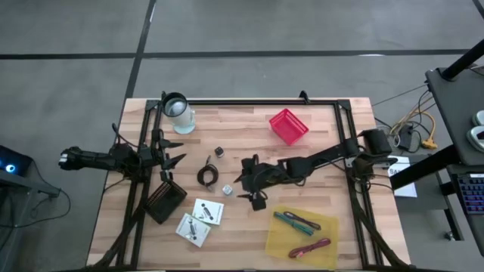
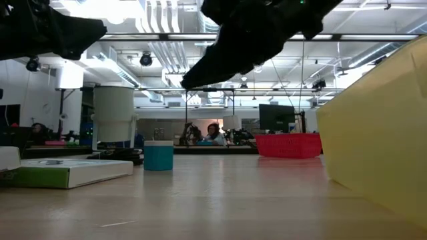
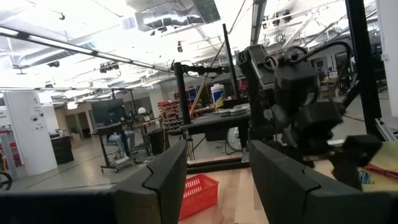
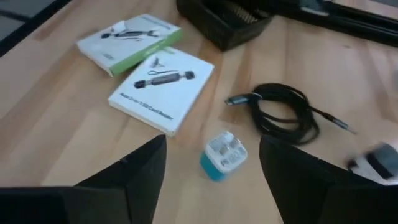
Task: Pick and place items into bin
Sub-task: Put the light blue charger adapter into the orange bin
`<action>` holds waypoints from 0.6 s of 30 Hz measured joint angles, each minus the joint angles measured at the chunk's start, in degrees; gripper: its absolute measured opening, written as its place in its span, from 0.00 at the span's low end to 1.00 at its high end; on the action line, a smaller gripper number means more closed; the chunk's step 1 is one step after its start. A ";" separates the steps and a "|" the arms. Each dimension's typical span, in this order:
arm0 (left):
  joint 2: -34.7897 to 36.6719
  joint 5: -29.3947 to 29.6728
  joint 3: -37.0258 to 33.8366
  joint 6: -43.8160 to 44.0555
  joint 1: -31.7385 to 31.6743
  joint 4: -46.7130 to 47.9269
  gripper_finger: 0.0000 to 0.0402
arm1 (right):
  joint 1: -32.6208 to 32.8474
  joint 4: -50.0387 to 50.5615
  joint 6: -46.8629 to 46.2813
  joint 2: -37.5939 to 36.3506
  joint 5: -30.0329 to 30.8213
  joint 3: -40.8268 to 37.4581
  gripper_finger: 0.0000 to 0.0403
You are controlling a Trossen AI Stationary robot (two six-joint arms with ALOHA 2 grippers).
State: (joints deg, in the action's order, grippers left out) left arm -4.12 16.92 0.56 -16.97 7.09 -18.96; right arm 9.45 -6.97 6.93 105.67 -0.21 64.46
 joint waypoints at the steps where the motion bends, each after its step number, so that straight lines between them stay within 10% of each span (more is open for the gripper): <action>1: 0.00 -0.02 0.00 0.00 -0.02 0.06 0.40 | -0.19 0.44 0.57 1.06 -0.59 1.11 0.61; 18: -0.02 0.00 0.00 0.00 -0.01 0.06 0.40 | -4.70 2.34 2.10 11.24 -7.74 8.94 0.67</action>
State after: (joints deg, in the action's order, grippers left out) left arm -4.14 16.93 0.56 -16.97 7.08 -18.89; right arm 4.74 -4.63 9.03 116.91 -7.94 73.41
